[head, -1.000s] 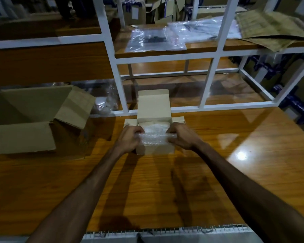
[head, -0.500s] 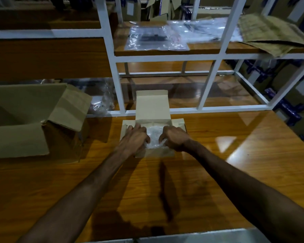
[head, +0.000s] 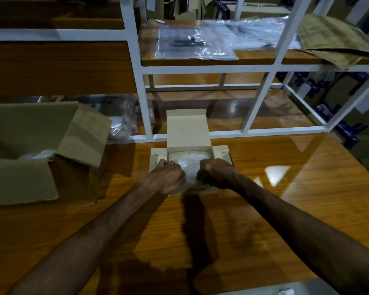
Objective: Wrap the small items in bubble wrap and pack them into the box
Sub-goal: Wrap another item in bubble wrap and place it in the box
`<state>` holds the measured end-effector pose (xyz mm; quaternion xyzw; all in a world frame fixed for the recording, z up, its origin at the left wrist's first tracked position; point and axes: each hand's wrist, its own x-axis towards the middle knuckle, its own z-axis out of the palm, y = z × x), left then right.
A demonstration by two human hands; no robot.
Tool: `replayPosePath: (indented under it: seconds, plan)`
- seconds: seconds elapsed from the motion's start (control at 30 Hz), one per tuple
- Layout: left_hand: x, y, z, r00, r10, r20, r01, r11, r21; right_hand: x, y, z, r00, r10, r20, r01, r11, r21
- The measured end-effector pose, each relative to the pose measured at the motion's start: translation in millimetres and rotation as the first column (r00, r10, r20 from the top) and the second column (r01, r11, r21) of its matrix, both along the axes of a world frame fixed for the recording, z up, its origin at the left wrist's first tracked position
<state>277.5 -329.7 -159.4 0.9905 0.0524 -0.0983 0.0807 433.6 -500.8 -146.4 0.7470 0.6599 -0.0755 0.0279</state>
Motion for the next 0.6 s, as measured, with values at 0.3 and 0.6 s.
replayPosePath:
  seconds: [0.3, 0.6]
  plan:
    - [14, 10, -2, 0.995, 0.062, 0.078, -0.053, 0.992, -0.116, 9, -9, -2, 0.979, -0.203, -0.004, 0.202, 0.972, 0.123]
    - [23, 5, -9, 0.983, 0.161, 0.083, -0.16, 0.987, -0.018, 15, -32, -5, 0.978, -0.156, -0.139, 0.173, 0.978, 0.114]
